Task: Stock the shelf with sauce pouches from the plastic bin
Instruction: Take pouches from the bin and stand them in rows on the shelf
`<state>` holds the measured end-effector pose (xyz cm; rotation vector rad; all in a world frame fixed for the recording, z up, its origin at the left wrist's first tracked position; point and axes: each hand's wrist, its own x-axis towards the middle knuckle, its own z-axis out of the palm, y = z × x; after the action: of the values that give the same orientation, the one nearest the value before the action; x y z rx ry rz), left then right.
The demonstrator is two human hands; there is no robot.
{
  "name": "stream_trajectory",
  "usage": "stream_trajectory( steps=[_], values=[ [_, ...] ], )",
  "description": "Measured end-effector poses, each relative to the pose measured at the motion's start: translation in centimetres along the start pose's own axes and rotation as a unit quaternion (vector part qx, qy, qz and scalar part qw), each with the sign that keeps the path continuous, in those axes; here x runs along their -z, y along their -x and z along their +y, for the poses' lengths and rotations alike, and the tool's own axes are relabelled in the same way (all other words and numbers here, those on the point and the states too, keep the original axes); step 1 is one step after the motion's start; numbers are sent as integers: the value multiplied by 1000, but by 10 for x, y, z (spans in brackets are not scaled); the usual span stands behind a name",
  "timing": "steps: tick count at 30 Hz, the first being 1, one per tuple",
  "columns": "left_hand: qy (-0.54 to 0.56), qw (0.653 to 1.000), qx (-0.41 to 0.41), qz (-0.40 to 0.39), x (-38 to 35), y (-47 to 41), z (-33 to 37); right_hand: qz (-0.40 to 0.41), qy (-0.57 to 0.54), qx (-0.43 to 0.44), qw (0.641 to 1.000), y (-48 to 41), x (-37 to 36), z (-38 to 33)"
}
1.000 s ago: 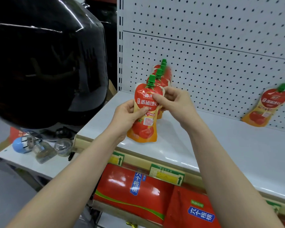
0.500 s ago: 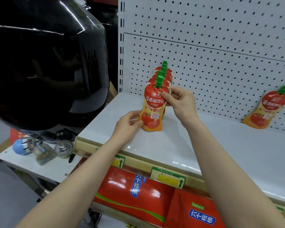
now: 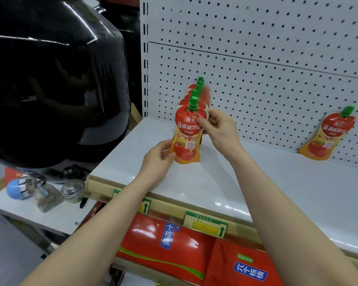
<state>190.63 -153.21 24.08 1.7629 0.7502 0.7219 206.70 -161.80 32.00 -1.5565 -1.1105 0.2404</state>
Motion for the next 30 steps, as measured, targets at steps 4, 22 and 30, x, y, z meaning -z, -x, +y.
stream_trajectory(
  steps=[4, 22, 30],
  values=[
    [-15, 1000, -10, 21, 2, 8, 10, 18, 44, -7, 999, 6, 5, -9],
    [81, 981, -124, -125, -93, 200, 29, 168, 332, -37, 927, 316, 102, 18],
    [26, 942, -69, -329, -246, 309, -11, 238, 337, -223, 883, 512, 169, 80]
  ],
)
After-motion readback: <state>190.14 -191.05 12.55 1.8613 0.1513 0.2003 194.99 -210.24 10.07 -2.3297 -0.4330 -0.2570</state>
